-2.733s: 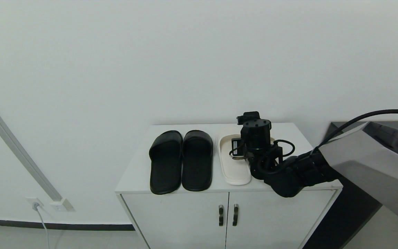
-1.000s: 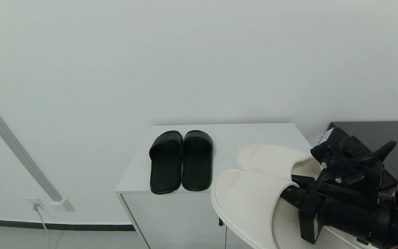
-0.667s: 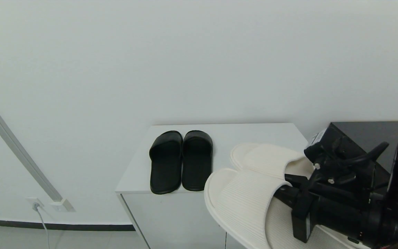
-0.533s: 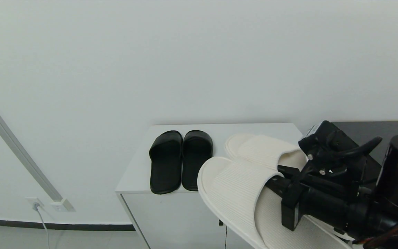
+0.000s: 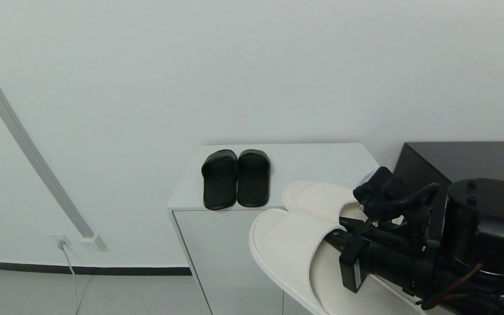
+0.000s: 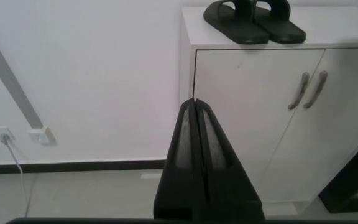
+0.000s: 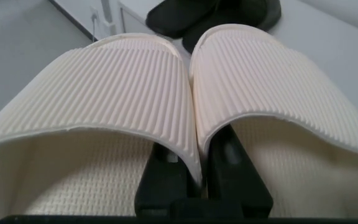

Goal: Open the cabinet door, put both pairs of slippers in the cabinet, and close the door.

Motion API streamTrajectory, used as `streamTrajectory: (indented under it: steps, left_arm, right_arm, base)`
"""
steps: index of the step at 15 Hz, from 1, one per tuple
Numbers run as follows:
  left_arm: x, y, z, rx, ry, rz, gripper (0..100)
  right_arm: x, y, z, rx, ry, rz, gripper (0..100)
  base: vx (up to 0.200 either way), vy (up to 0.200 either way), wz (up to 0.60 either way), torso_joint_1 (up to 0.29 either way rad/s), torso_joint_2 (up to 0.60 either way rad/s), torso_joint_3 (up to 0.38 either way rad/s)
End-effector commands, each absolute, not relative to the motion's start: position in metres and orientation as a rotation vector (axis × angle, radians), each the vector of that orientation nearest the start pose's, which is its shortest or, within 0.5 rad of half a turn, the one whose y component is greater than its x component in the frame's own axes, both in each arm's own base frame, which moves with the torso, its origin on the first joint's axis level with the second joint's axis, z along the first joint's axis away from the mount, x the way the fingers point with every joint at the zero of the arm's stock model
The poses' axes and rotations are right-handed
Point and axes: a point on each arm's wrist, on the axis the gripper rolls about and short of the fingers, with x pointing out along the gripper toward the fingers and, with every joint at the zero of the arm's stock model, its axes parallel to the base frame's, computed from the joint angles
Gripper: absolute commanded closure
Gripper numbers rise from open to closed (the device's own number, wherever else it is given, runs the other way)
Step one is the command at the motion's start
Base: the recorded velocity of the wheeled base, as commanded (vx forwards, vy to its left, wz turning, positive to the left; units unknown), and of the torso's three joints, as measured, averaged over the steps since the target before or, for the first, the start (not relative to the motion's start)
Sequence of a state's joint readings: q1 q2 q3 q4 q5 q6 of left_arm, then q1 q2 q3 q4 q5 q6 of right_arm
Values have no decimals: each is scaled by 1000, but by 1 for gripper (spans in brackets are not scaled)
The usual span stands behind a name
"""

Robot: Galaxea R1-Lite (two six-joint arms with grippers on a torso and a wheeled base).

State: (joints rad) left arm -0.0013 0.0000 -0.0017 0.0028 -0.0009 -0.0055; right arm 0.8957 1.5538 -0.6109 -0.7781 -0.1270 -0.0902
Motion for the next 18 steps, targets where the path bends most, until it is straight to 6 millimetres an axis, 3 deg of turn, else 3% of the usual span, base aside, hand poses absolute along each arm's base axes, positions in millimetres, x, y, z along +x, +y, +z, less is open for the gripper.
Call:
streamTrajectory:
  steps: [1,14,18]
  left_arm:
    - [-23,0,76,-6,2,-2,100]
    - [-23,0,76,-8,3,3,100]
    - [-23,0,76,-6,2,0,100]
  right_arm:
    - [169,201,183,-174,125,761,100]
    - [173,194,176,-174,153,743,100]
    - [171,193,171,-183,170,746,100]
  base:
    - [0,0,0,0,0,0]
    - [0,0,0,0,0,0]
    - [0,0,0,-152,336,195]
